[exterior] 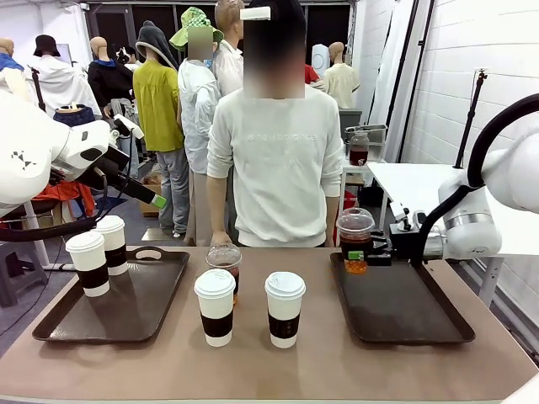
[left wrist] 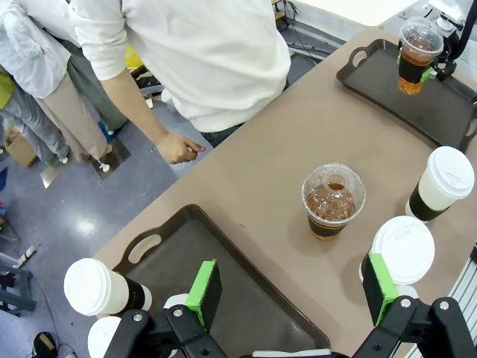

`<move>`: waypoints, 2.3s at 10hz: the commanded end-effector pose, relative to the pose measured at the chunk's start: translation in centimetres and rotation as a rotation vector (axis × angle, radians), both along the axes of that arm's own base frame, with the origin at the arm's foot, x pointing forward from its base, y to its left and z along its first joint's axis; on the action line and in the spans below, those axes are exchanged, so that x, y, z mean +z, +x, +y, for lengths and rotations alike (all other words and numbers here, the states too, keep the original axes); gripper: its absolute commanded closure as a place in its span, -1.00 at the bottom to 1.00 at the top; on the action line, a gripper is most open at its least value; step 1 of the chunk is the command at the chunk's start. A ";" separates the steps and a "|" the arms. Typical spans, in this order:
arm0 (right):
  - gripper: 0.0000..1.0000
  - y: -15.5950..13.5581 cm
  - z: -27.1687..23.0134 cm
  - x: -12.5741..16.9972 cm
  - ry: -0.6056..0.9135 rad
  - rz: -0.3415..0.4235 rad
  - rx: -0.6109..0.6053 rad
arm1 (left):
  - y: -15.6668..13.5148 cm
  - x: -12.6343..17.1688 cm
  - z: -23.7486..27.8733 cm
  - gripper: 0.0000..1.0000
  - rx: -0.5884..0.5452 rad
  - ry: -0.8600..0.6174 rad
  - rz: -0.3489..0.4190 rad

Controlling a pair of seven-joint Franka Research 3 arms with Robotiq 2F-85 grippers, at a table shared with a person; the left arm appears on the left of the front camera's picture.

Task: Distribute the coffee onto the tray.
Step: Pick up one iced Americano and place it on the right Handle tray.

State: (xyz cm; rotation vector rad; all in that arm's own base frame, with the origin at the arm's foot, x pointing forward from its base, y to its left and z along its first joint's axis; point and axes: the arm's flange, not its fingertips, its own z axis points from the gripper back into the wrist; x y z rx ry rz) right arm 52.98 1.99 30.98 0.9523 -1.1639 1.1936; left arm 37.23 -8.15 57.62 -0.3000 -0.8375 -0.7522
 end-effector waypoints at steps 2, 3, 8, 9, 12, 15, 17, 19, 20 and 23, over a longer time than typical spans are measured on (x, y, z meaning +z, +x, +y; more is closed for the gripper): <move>-0.28 2.2 -0.8 -0.9 0.053 -0.076 -0.027 | 0.0 -0.1 0.1 -1.00 -0.004 -0.006 0.007; -0.28 2.9 -1.3 -1.4 0.095 -0.089 -0.042 | 0.0 -0.1 0.1 -1.00 -0.004 -0.006 0.007; -0.28 5.3 -2.7 -3.9 0.174 -0.092 -0.116 | 0.0 -0.1 0.1 -1.00 -0.004 -0.006 0.007; -0.28 5.4 -3.0 -4.3 0.200 -0.079 -0.122 | 0.0 -0.1 0.1 -1.00 -0.004 -0.006 0.007; -0.28 5.9 -3.5 -5.8 0.182 -0.019 -0.140 | 0.0 -0.1 0.1 -1.00 -0.004 -0.006 0.007; -0.28 6.5 -3.8 -6.8 0.166 0.012 -0.154 | 0.0 -0.1 0.1 -1.00 -0.004 -0.006 0.007; -0.28 6.9 -3.7 -7.3 0.165 0.031 -0.155 | 0.0 -0.1 0.1 -1.00 -0.004 -0.006 0.007; -0.28 7.3 -3.8 -8.1 0.148 0.050 -0.163 | 0.0 -0.1 0.1 -1.00 -0.004 -0.006 0.007; -0.28 7.4 -3.7 -8.2 0.140 0.057 -0.163 | 0.0 -0.1 0.1 -1.00 -0.004 -0.006 0.007; -0.28 7.7 -3.5 -9.0 0.114 0.087 -0.163 | 0.0 -0.1 0.1 -1.00 -0.004 -0.006 0.007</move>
